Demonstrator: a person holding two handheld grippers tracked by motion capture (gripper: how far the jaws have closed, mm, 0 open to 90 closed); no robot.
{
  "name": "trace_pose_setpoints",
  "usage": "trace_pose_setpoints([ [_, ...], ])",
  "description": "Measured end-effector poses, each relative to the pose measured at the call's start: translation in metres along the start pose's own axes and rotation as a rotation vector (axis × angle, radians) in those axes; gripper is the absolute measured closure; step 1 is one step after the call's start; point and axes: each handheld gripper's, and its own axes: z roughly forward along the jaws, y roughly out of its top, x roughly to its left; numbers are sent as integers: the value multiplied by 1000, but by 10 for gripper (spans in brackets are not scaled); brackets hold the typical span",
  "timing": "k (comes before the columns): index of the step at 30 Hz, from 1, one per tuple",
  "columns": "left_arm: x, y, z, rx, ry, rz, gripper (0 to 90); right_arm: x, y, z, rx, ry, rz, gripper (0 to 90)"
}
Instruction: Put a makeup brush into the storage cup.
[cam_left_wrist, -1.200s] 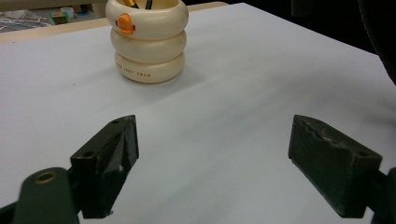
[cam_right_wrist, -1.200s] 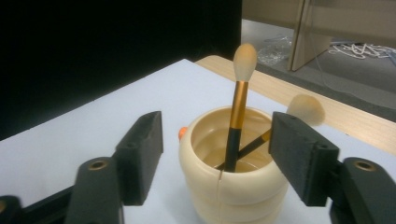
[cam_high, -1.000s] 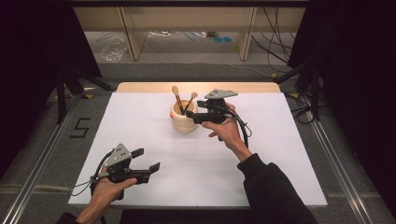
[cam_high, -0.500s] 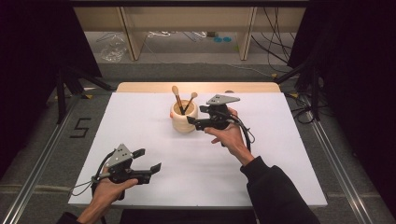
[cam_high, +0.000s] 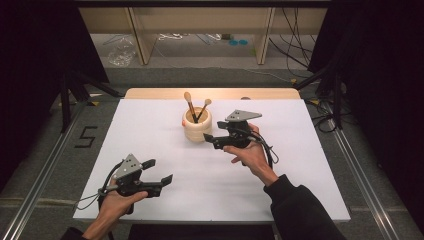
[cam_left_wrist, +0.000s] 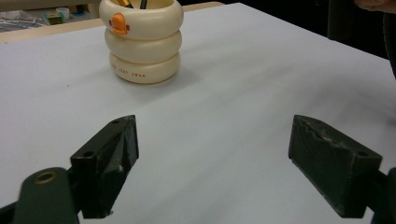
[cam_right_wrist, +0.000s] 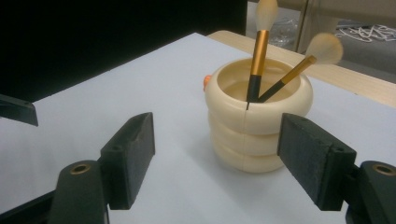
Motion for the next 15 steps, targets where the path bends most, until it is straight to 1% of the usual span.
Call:
trace_pose_setpoints([
  [3,0,0,0,0,0,1,160,1,-3,-5,2,7,2,282],
  [4,0,0,0,-1,-2,12,161,1,-4,-6,4,0,-1,275],
  [5,0,0,0,-1,-2,11,160,2,-6,-7,3,-5,-2,267],
  [6,0,0,0,-1,-2,11,161,3,-7,-9,14,3,1,263],
  [7,0,0,0,-1,-2,11,160,3,-8,-10,12,3,1,257],
  [8,0,0,0,-1,-1,1,160,4,-10,-12,8,6,-1,253],
  [9,0,0,0,-1,-1,0,161,5,-10,-14,12,3,2,251],
  [11,0,0,0,-1,-1,0,160,6,-13,-17,9,6,4,242],
  [13,0,0,0,-2,-1,0,160,7,-15,-20,17,-3,2,236],
  [14,0,0,0,-2,-1,1,161,8,-17,-21,7,5,10,232],
  [15,0,0,0,-2,-1,2,160,9,-18,-22,11,7,11,227],
])
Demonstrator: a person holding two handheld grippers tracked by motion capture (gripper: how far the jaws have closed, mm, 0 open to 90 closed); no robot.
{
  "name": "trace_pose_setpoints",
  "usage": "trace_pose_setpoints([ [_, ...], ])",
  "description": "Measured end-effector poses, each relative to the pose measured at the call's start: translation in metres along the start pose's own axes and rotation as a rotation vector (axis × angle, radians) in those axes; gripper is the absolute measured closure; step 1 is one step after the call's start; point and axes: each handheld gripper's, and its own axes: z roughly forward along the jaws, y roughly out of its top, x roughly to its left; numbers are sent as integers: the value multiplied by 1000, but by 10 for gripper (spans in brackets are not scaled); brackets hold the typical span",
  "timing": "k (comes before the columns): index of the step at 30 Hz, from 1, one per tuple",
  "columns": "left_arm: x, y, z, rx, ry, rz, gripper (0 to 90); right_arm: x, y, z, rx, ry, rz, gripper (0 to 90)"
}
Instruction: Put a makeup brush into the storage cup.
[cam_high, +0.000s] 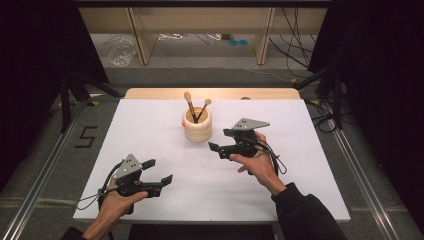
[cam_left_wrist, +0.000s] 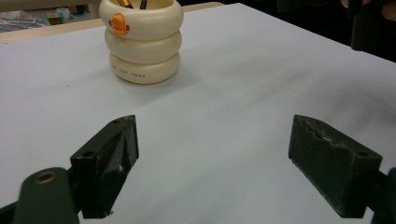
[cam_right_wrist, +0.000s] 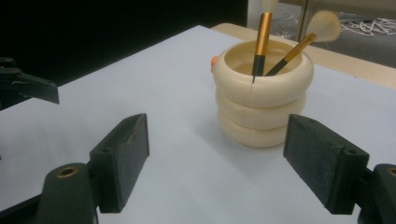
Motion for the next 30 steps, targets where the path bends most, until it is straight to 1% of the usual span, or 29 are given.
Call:
trace_pose_setpoints([
  [2,0,0,0,0,2,4,160,2,-2,-3,-9,-8,3,220],
  [4,0,0,0,-2,1,5,161,2,-5,-6,2,-11,3,210],
  [5,-1,0,0,-3,4,3,161,3,-6,-7,-3,-13,5,203],
  [6,-1,0,0,-3,4,4,161,4,-7,-9,4,-9,5,202],
  [7,-1,0,0,-4,5,3,160,5,-9,-9,-6,-2,6,201],
  [10,-1,0,0,-4,1,6,160,8,-12,-13,-12,4,11,194],
  [11,-1,0,0,-4,0,6,160,9,-12,-15,-4,5,7,192],
  [12,-1,0,0,-4,0,7,161,10,-13,-16,-12,8,10,193],
  [13,-1,0,0,-4,0,6,160,11,-14,-17,-18,7,9,192],
  [15,-1,0,0,-4,-1,7,160,12,-16,-22,-10,5,11,192],
  [16,-1,0,0,-5,-1,6,160,13,-17,-24,-14,-4,11,191],
  [18,-1,0,0,-5,-1,6,160,14,-19,-27,-28,8,23,190],
  [20,-1,0,0,-6,-2,6,161,15,-21,-31,-14,3,23,184],
  [23,-1,0,0,-4,-2,8,161,16,-26,-36,-18,5,34,178],
  [24,-1,0,0,-6,-2,7,160,16,-28,-36,-32,5,41,176],
  [26,-1,0,0,-3,-2,9,160,17,-30,-40,-30,9,49,174],
  [27,-1,0,0,-6,-4,9,161,18,-31,-41,-37,7,48,172],
  [30,-1,0,0,-7,-5,9,161,20,-34,-45,-29,8,51,169],
])
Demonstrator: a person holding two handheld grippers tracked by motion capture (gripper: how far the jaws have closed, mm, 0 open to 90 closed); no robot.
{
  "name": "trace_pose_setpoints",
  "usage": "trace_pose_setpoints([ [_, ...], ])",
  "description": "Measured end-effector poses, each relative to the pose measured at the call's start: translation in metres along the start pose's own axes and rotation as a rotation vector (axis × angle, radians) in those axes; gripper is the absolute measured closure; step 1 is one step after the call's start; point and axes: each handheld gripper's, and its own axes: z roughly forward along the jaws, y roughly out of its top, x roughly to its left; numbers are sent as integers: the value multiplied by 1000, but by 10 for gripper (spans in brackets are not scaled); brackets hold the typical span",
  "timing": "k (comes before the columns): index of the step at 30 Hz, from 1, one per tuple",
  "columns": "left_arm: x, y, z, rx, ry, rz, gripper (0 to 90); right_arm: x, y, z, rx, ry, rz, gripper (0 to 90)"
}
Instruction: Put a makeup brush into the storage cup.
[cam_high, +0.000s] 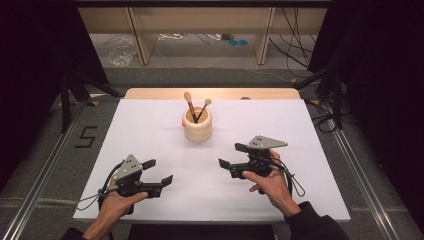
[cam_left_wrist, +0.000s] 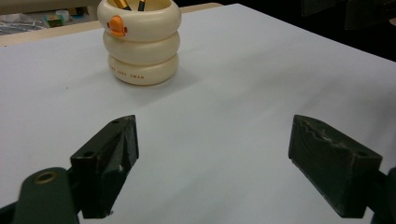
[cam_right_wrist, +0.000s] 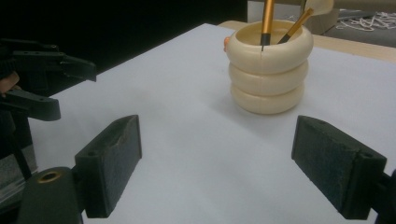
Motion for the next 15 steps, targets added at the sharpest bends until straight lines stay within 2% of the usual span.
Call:
trace_pose_setpoints([
  [2,0,0,0,1,0,0,160,1,-2,-2,-11,3,4,167],
  [3,0,0,0,1,0,0,161,2,-3,-3,2,0,2,167],
  [15,0,0,0,2,-1,1,160,7,-16,-13,13,-1,8,167],
])
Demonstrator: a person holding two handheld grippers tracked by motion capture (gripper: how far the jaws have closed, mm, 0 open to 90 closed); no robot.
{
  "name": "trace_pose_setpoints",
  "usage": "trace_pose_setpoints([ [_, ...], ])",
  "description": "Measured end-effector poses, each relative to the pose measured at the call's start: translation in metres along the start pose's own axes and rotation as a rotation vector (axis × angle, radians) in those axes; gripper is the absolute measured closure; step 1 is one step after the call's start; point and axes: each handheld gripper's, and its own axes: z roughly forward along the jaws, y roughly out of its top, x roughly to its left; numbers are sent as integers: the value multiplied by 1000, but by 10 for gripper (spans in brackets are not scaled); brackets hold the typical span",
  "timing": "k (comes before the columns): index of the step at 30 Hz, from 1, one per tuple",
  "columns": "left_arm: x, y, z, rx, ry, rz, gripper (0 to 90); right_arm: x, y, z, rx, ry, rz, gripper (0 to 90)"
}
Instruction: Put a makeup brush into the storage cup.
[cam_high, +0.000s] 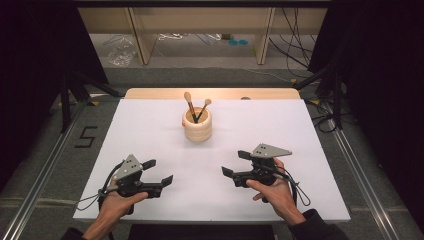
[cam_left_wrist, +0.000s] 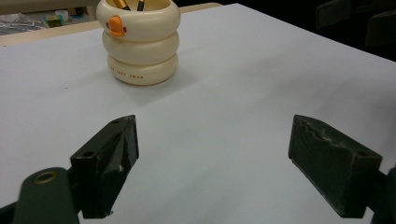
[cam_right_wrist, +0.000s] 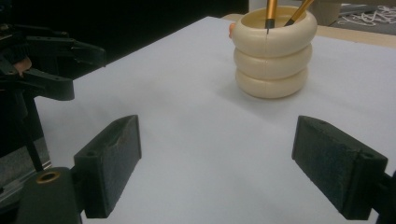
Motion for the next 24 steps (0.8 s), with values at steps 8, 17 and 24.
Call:
trace_pose_setpoints([
  [8,0,0,0,1,0,0,160,1,-7,-8,-2,-6,6,167],
  [17,0,0,0,3,-1,6,161,0,-10,-9,3,-13,5,167],
  [24,0,0,0,7,1,-1,160,-1,-11,-8,7,-10,6,167],
])
